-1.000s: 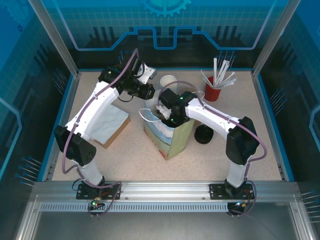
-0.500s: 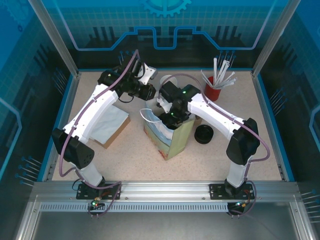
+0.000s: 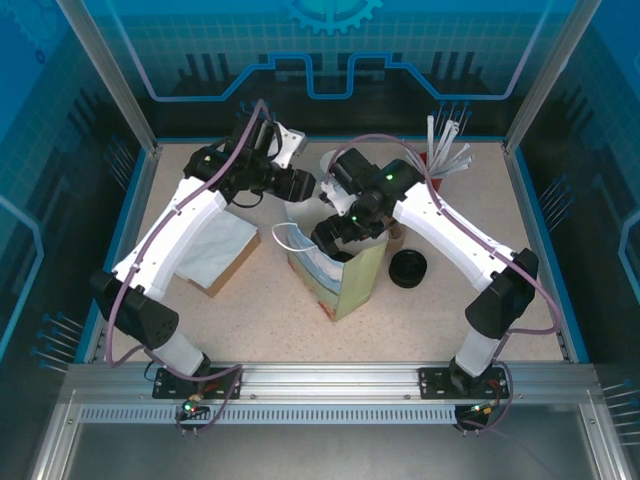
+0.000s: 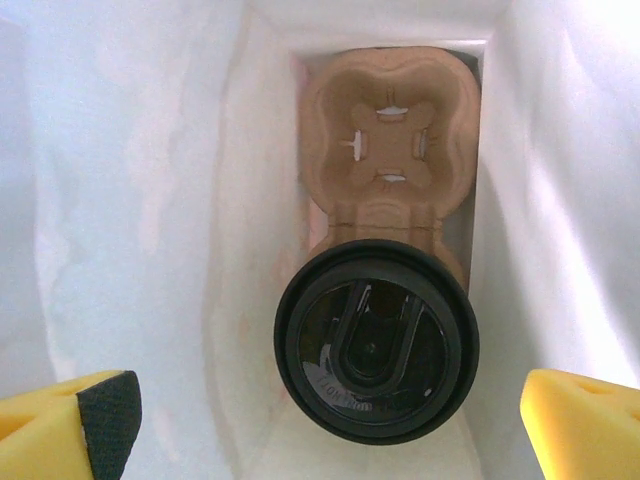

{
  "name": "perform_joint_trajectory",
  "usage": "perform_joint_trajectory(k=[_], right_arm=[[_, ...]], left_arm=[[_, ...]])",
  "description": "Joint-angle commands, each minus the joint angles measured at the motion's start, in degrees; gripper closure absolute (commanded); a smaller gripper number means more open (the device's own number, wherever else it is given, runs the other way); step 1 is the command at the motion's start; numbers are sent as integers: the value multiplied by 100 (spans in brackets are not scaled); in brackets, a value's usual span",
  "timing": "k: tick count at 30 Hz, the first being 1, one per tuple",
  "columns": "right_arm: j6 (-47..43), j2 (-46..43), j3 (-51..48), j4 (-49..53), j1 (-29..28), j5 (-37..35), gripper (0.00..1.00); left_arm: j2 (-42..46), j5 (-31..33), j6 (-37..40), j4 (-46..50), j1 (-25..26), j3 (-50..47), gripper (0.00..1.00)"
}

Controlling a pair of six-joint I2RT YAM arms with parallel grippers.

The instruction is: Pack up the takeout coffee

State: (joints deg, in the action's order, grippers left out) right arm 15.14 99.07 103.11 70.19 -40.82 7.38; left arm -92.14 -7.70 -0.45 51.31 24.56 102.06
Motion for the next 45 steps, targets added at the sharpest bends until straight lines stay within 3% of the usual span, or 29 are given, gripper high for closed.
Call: perform_joint_trajectory(k=[1,11,23,31,37,45], right_arm=[[106,-170,194,227,82,159,0],[187,-243,446,328,65,262,0],[314,-507,1185,508,88,308,0],[316,-783,1879,676,402,266,5],[248,-1110,2041,741,966,50,8],[67,-1653,1765,731,2518,24,10]], left_arm=[[221,-30,-202,-173,-136,-91,36],[707,-516,-431,-459,-556,-440,19],[1295,-831,-701,-836,-879,-945,10],[1775,-849,-970,-1133,-1075,-1335,5],[2156,-691,-1044,-1237,-1129,-1479,2],[2968,-64,-1245,-1573,-1205,-2170,1]])
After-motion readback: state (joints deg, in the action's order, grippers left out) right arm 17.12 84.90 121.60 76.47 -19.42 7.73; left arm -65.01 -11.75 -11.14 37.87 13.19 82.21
